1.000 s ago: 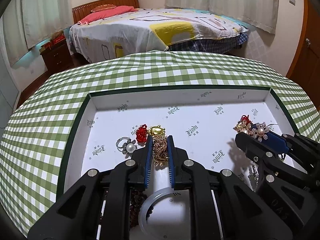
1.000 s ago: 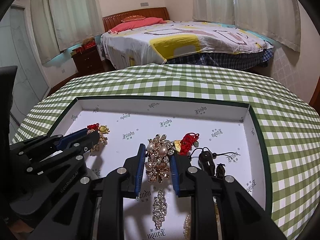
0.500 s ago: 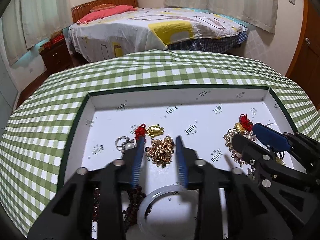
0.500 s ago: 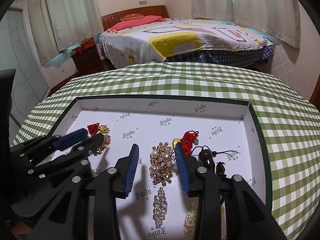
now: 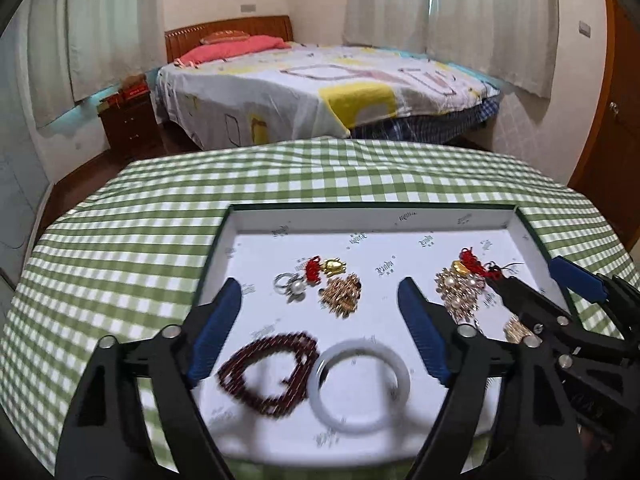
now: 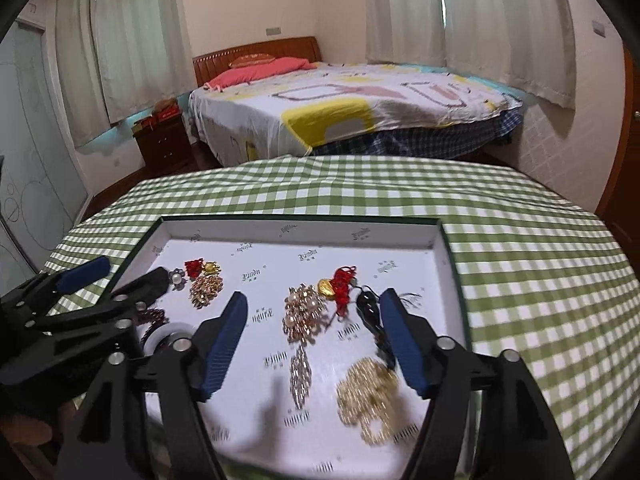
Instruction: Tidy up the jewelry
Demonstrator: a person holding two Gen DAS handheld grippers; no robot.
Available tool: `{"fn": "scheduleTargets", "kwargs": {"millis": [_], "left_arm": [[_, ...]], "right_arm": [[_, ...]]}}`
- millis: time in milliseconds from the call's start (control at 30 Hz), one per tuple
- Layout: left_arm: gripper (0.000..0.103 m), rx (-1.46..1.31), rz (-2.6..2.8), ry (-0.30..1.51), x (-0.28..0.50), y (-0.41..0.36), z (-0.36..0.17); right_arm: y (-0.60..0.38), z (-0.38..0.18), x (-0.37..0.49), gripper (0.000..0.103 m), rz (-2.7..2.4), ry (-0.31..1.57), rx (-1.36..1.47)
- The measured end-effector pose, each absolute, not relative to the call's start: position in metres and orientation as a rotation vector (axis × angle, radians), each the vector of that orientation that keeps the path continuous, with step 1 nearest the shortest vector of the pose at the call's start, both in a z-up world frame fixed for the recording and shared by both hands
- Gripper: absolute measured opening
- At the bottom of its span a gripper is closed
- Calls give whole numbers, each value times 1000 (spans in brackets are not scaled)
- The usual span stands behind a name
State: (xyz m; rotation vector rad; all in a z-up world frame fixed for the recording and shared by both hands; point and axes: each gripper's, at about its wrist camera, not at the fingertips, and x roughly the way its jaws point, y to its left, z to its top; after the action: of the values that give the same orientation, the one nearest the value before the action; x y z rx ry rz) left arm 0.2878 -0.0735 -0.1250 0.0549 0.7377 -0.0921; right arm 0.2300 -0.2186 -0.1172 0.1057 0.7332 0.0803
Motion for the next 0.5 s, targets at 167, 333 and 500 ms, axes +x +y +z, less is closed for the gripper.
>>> {"fn": "scheduleTargets", "kwargs": {"millis": [167,333,500], "left_arm": [[88,55,-77,680,245,-63,-100],[90,46,-58,637,206,-50,-79],[92,39,-38,614,173,-36,-65]], "right_arm": [[-223,-101,199,72,71,707,119],[-220,-85,163,76,75,676,101],[-220,-70,135,77,82,649,98]]}}
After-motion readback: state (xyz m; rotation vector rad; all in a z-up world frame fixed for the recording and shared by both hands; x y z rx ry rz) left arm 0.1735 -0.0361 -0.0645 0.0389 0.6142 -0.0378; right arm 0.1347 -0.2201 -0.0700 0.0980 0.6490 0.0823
